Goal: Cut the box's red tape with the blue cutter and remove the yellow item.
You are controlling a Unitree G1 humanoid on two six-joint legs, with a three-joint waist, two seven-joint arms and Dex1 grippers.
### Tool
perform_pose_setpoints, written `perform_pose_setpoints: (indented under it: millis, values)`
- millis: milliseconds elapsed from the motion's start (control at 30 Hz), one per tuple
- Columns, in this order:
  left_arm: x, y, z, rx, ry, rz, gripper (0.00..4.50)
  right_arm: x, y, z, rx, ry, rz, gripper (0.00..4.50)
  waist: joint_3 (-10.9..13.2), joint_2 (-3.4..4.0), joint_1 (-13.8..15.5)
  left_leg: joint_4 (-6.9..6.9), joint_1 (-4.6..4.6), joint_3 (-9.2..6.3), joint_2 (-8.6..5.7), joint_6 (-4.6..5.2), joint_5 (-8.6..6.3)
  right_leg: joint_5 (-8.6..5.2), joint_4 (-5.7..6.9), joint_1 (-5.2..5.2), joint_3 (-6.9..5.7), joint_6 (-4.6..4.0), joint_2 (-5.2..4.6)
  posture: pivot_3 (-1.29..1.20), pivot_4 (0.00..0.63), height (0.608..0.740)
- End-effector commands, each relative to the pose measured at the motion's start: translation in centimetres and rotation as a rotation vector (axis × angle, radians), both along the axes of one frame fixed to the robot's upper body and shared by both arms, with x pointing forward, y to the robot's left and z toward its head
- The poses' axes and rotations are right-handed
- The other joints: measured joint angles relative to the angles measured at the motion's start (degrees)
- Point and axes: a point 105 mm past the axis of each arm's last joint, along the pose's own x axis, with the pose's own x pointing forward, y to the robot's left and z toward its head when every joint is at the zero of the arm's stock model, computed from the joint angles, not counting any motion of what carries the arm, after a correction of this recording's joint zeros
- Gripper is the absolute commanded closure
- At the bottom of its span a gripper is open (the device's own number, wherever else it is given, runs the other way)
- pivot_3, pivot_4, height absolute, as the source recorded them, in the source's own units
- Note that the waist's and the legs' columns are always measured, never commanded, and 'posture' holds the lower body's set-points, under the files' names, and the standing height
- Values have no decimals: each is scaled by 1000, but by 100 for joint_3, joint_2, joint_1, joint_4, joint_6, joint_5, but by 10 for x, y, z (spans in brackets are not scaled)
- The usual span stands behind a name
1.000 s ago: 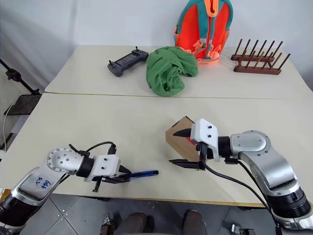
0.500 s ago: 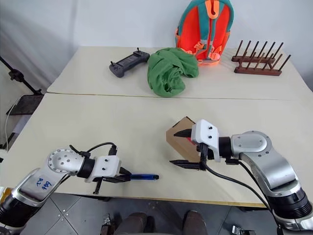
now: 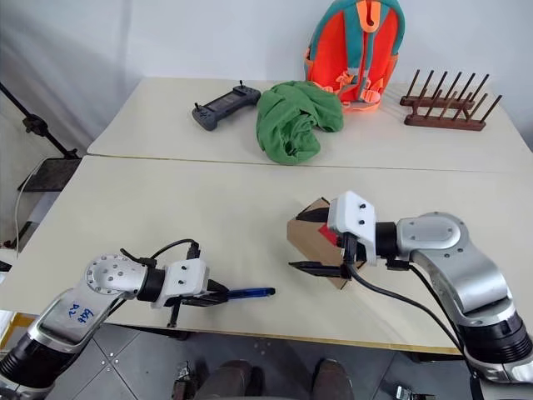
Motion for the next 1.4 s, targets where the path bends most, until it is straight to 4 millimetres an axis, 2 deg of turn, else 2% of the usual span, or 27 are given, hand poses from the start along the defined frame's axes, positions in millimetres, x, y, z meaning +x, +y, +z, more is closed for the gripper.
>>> perform_pose_setpoints:
  millis: [33, 133, 233, 300, 467, 633, 733, 833, 933, 1067, 1167, 1267, 1400]
  values:
    - [16, 17, 5, -33, -32, 149, 4099, 2, -5, 18, 25, -46, -7, 0, 14, -19, -16, -1, -6, -1, 2, -3, 3, 3, 1, -7, -1, -4, 1, 0, 150, 740]
    - [23, 21, 26, -126, -94, 180, 4099, 5, -8, 30, 64, -48, -35, 0, 27, -30, -69, -1, -33, -8, 11, -12, 10, 6, 11, -36, -9, -8, 8, 0, 150, 740]
    - [33, 32, 51, -198, -178, 209, 4099, 11, -13, 48, 113, -47, -77, 0, 49, -50, -100, 6, -93, -3, 11, -20, 24, 9, 56, -112, -8, -7, 11, 0, 150, 740]
    - [39, 34, 64, -236, -227, 214, 4099, 13, -13, 57, 135, -52, -85, 0, 62, -55, -102, 2, -94, -3, 13, -22, 23, 10, 60, -117, -19, -5, 14, 0, 150, 740]
    - [44, 20, 100, -369, -395, 83, 4099, 22, -7, 80, 171, -37, -122, 0, 77, -67, -84, -4, -102, -6, 7, -17, 17, 17, 56, -118, -37, 9, 11, 0, 150, 740]
    - [53, 2, 120, -428, -540, -4, 4099, 23, 9, 104, 223, 37, -107, 0, 89, -74, -93, 4, -116, -5, -4, -14, 15, 22, 53, -119, -59, 16, 9, 0, 150, 740]
    - [60, -16, 121, -429, -623, -72, 4099, 23, 20, 119, 263, 125, -84, 0, 89, -74, -95, 45, -159, -7, -4, -18, 13, 23, 66, -135, -98, 15, 10, 0, 150, 740]
    - [67, -28, 120, -434, -696, -102, 4099, 20, 28, 115, 203, 237, -63, 0, 89, -74, -92, 62, -170, -13, -16, -18, 12, 24, 85, -139, -112, 13, 9, 0, 150, 740]
    - [77, -39, 127, -443, -790, -110, 4099, 30, 33, 116, 168, 318, -110, 0, 95, -82, -94, 70, -173, -12, -18, -17, 12, 24, 93, -140, -122, 12, 9, 0, 150, 740]
    - [87, -44, 131, -458, -845, -97, 4099, 41, 32, 103, 83, 392, -182, 0, 96, -83, -96, 85, -174, -11, -17, -17, 12, 25, 106, -141, -125, 12, 8, 0, 150, 740]
    - [90, -48, 130, -463, -854, -105, 4099, 42, 35, 97, 58, 420, -174, 0, 96, -83, -99, 85, -175, -9, -18, -17, 12, 25, 115, -149, -125, 12, 6, 0, 150, 740]
    - [90, -50, 131, -472, -860, -109, 4099, 55, 35, 88, 29, 426, -225, 0, 96, -84, -111, 84, -181, -8, -18, -17, 12, 25, 129, -163, -128, 12, 5, 0, 150, 740]
    - [90, -50, 132, -476, -862, -114, 4099, 61, 38, 91, 45, 417, -218, 0, 96, -84, -126, 89, -201, 2, -19, -18, 12, 26, 154, -197, -133, 10, -1, 0, 150, 740]
